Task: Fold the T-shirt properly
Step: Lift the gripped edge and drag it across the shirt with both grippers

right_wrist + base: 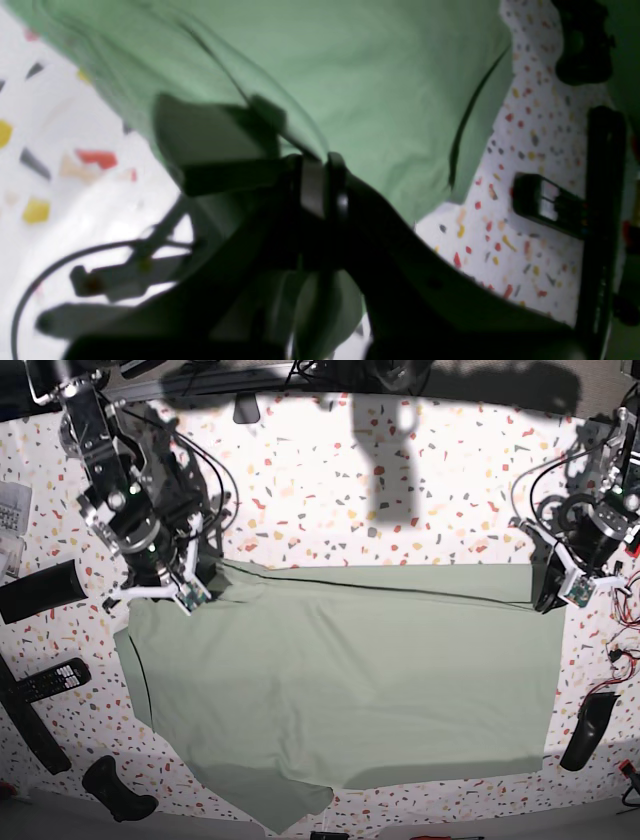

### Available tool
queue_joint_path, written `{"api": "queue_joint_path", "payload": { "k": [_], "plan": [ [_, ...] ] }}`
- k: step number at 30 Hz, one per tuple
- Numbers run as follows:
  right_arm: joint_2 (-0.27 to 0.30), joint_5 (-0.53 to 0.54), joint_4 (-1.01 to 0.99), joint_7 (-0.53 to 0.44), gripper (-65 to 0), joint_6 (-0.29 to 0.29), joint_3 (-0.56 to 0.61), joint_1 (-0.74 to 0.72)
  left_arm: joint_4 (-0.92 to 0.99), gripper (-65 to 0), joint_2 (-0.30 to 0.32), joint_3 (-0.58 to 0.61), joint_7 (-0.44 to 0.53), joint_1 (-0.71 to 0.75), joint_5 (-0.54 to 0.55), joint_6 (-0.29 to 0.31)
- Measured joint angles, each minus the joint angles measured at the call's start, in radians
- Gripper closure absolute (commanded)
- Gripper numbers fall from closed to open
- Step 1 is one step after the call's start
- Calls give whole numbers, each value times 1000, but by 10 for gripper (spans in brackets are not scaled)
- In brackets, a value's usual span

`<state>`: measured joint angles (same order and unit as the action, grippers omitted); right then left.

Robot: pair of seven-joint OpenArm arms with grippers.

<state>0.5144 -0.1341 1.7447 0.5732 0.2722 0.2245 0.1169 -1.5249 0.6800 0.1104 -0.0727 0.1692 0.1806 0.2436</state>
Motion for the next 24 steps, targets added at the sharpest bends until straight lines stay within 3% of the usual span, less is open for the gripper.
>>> {"api": "queue_joint_path", "payload": {
  "k": [5, 8, 14, 19, 24],
  "plan": [
    [-49, 42, -98, 1, 0, 58, 1, -102, 28, 0, -85, 0, -11, -55, 0, 3],
    [-74, 42, -150, 0, 0, 65, 1, -154, 69, 0, -117, 0, -62, -99, -1, 2],
    [-82, 48, -213, 3, 0, 65, 25, -232, 206, 0, -117, 0, -55, -177, 0, 1],
    [-82, 49, -254, 3, 0, 64, 111, -302, 322, 0, -126, 0, -18, -249, 0, 0],
    [-92, 34, -346, 0, 0, 61, 207, -378, 395, 0, -177, 0, 21, -275, 3, 0]
  ]
}}
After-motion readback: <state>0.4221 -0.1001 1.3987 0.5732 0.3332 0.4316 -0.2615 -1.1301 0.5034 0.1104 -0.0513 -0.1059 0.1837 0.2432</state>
